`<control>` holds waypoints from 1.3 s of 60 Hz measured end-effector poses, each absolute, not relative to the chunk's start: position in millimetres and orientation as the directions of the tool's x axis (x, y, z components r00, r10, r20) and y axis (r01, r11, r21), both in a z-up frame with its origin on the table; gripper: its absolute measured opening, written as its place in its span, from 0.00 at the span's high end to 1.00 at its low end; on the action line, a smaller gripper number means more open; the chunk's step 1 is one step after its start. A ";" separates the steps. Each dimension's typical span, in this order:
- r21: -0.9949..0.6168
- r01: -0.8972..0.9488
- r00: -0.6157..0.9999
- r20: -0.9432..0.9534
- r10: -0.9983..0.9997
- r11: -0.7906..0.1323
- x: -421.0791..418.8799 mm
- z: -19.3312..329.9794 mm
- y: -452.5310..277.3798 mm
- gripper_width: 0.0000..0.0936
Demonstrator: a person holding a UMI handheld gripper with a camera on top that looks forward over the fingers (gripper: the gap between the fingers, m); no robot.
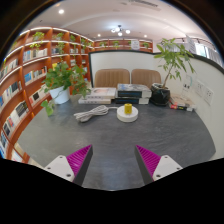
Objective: Unplug charger
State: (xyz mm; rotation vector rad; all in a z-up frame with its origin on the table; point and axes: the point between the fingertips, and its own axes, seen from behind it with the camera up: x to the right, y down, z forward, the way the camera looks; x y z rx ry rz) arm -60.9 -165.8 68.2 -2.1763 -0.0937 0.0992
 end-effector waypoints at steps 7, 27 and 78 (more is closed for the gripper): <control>-0.809 0.026 0.998 -0.014 0.064 -0.587 -20.5 46.9 -102.0 0.12; -0.838 0.037 0.992 -0.037 0.124 -0.544 -11.0 41.2 45.5 0.34; -0.994 -0.031 0.998 -0.025 -0.053 -0.109 90.8 353.6 107.2 0.95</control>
